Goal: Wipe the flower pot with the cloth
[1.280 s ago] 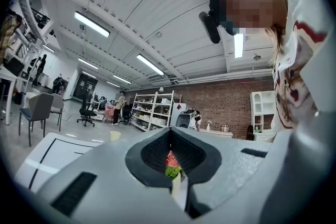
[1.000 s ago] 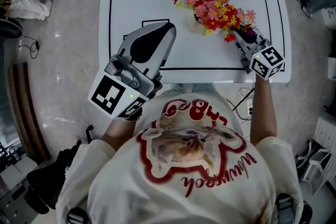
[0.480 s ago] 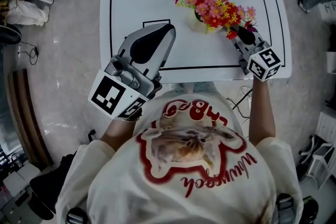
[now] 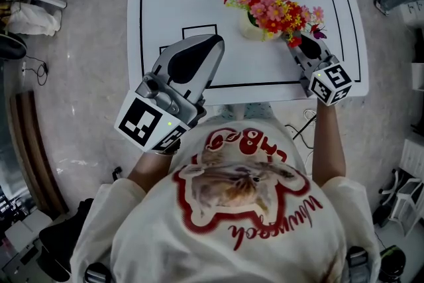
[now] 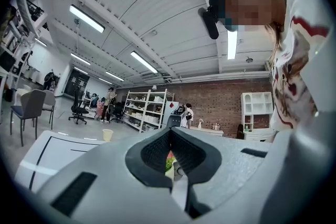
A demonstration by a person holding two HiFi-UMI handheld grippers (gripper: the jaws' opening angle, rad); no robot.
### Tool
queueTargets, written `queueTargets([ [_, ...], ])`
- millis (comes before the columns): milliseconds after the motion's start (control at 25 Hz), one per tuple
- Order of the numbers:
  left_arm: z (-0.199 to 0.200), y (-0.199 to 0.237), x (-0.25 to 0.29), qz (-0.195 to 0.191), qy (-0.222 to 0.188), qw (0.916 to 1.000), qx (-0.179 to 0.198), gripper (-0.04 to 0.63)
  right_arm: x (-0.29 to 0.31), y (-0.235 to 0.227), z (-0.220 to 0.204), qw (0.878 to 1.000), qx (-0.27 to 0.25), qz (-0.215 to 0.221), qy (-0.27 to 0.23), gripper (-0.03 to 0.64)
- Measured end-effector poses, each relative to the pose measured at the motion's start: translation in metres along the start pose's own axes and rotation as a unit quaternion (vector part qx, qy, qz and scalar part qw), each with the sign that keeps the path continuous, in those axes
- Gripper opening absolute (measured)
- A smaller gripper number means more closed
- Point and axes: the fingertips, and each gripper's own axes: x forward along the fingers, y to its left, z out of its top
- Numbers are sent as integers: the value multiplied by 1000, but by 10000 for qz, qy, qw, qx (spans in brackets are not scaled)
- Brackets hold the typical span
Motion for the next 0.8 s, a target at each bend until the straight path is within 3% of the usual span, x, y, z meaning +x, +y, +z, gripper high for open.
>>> queueTargets([
  [800, -4, -2, -9, -120, -21, 9999, -53, 3, 1, 16, -5, 9984, 98, -555, 23, 55],
])
